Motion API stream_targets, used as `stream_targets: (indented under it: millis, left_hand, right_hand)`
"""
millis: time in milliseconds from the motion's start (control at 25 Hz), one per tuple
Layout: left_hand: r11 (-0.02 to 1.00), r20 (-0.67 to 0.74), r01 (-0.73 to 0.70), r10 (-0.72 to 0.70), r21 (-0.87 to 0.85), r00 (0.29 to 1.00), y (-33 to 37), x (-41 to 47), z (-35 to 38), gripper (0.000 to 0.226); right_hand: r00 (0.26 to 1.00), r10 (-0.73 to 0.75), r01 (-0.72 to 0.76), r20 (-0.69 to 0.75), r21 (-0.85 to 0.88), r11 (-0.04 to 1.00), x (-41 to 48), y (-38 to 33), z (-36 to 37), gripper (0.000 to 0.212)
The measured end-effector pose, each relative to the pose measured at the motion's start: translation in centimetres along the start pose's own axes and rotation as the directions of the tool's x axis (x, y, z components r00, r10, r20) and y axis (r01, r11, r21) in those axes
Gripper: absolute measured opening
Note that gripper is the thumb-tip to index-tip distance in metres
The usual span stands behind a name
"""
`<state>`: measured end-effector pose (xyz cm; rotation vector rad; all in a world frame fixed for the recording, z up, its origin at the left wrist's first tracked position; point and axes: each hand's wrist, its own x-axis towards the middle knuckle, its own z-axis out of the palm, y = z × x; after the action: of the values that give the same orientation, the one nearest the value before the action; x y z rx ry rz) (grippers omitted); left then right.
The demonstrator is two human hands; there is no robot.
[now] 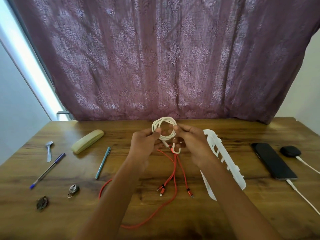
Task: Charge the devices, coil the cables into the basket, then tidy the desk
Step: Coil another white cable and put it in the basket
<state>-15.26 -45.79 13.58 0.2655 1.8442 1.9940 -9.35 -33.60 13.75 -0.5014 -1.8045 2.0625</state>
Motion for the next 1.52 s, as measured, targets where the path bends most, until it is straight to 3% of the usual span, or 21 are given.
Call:
stream_targets:
  millis: [80, 160, 240, 360, 440, 560, 680, 800, 960, 1120, 1200, 1320, 1520]
  left_hand:
    - [0.969, 0.028, -0.040, 0.034, 0.245, 0.999, 0.4, 0.4, -0.4, 0.019]
    - [0.885, 0.054, -0.154, 0.145, 0.439, 0.988, 1.6, 0.8, -0.3, 0.033]
    - [0.800, 0.122, -0.286, 0.261, 0.527, 0.957, 3.2, 1.1, 0.0, 0.042]
    - [0.567, 0.276, -0.426, 0.334, 0.705, 0.901, 5.2, 1.0, 0.2, 0.023]
    - [0.525, 0.313, -0.451, 0.334, 0.722, 0.889, 5.6, 0.7, 0.0, 0.020]
    - [0.654, 0.255, -0.390, 0.297, 0.648, 0.920, 5.2, 0.8, -0.3, 0.020]
    - [0.809, 0.081, -0.286, 0.285, 0.514, 0.955, 4.1, 0.8, 0.2, 0.016]
    - [0.924, -0.022, -0.196, 0.215, 0.329, 0.976, 2.6, 0.9, 0.9, 0.016]
    - [0.986, -0.131, -0.104, 0.121, 0.133, 0.984, 1.5, 1.1, 1.1, 0.020]
    - [0.996, -0.119, -0.066, 0.073, 0.063, 0.990, 1.2, 0.5, 1.2, 0.015]
    - [0.996, -0.116, -0.072, 0.078, 0.061, 0.990, 1.2, 0.3, 1.6, 0.020]
    - [0.988, -0.144, -0.087, 0.105, 0.128, 0.984, 0.9, 0.5, 1.9, 0.019]
    - [0.986, -0.246, -0.087, 0.121, 0.145, 0.962, 1.1, 0.3, 2.6, 0.021]
  right_hand:
    - [0.998, -0.052, 0.049, -0.033, -0.088, 0.995, 0.2, -0.2, 0.0, 0.014]
    - [0.990, -0.133, 0.123, -0.035, -0.208, 0.970, 0.3, -0.4, 0.0, 0.018]
    - [0.984, -0.177, 0.173, 0.008, -0.275, 0.946, 0.5, -0.7, -0.1, 0.017]
    - [0.976, -0.197, 0.218, 0.093, -0.385, 0.897, 0.9, -1.2, -0.7, 0.013]
    - [0.964, -0.230, 0.266, 0.135, -0.431, 0.862, 1.2, -1.7, -1.2, 0.013]
    - [0.932, -0.352, 0.358, 0.087, -0.385, 0.851, 1.4, -2.0, -1.7, 0.014]
    - [0.808, -0.583, 0.484, -0.086, -0.466, 0.741, 1.4, -1.2, -1.7, 0.016]
    - [0.739, -0.659, 0.502, -0.143, -0.535, 0.679, 0.7, -0.3, -0.7, 0.013]
    - [0.852, -0.523, 0.421, -0.015, -0.572, 0.704, -0.4, -0.1, -0.2, 0.023]
    - [0.968, -0.253, 0.234, -0.010, -0.342, 0.910, -0.5, -0.7, -0.5, 0.014]
    - [0.979, -0.205, 0.192, -0.020, -0.272, 0.943, -0.4, -0.8, -0.5, 0.015]
    - [0.983, -0.177, 0.166, -0.053, -0.168, 0.972, -0.4, -0.8, -0.3, 0.033]
    - [0.969, -0.245, 0.244, -0.013, -0.036, 0.969, -0.5, -0.5, -0.4, 0.046]
